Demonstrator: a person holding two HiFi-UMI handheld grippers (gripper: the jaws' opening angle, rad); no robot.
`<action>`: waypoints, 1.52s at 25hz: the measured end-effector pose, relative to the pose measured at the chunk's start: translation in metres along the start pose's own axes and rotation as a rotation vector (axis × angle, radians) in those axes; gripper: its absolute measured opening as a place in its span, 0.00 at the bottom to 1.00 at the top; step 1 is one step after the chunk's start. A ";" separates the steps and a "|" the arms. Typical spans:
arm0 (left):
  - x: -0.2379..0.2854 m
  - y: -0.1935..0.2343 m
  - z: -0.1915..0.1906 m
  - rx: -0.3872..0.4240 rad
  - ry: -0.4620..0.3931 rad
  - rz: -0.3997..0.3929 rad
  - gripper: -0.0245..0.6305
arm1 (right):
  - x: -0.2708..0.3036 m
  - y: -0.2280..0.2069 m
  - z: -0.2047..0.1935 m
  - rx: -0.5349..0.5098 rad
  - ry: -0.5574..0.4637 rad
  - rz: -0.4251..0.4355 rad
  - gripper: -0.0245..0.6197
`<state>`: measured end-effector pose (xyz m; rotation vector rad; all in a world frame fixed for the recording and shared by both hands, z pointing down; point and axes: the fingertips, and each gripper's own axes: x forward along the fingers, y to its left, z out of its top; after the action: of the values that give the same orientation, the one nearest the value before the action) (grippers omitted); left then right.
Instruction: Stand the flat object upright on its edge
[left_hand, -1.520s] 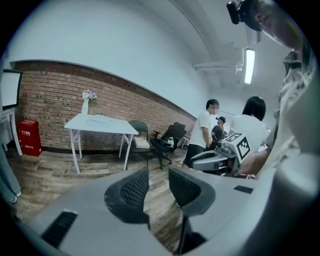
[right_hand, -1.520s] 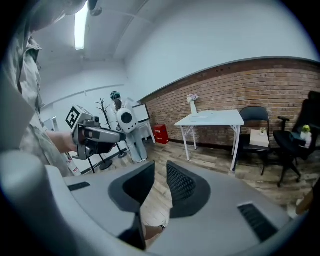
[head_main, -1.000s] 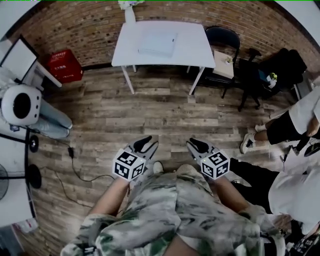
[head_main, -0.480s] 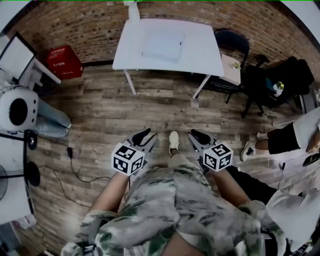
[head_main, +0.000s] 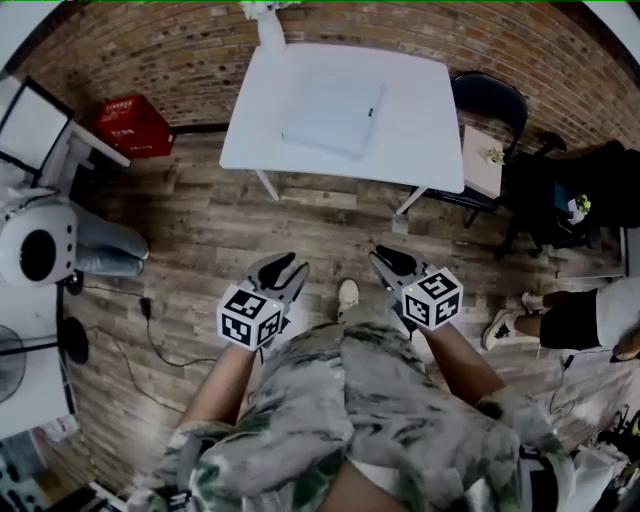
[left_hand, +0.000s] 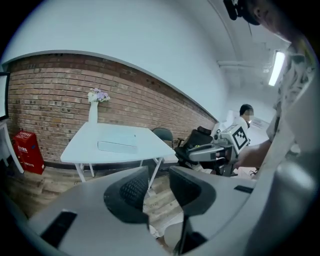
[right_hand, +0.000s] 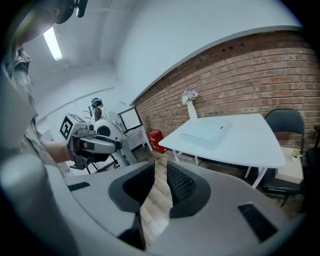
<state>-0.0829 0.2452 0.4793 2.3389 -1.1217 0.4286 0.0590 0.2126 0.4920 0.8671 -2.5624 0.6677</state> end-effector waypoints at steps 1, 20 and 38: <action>0.014 0.004 0.010 -0.002 0.002 0.005 0.23 | 0.005 -0.015 0.007 0.001 0.001 0.008 0.18; 0.172 0.101 0.124 -0.017 0.041 0.065 0.23 | 0.084 -0.204 0.080 0.111 0.013 0.029 0.24; 0.273 0.303 0.195 0.047 0.148 -0.100 0.26 | 0.223 -0.304 0.145 0.282 0.027 -0.226 0.25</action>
<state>-0.1439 -0.1985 0.5436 2.3486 -0.9311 0.5865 0.0607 -0.1831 0.5729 1.2071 -2.3322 0.9746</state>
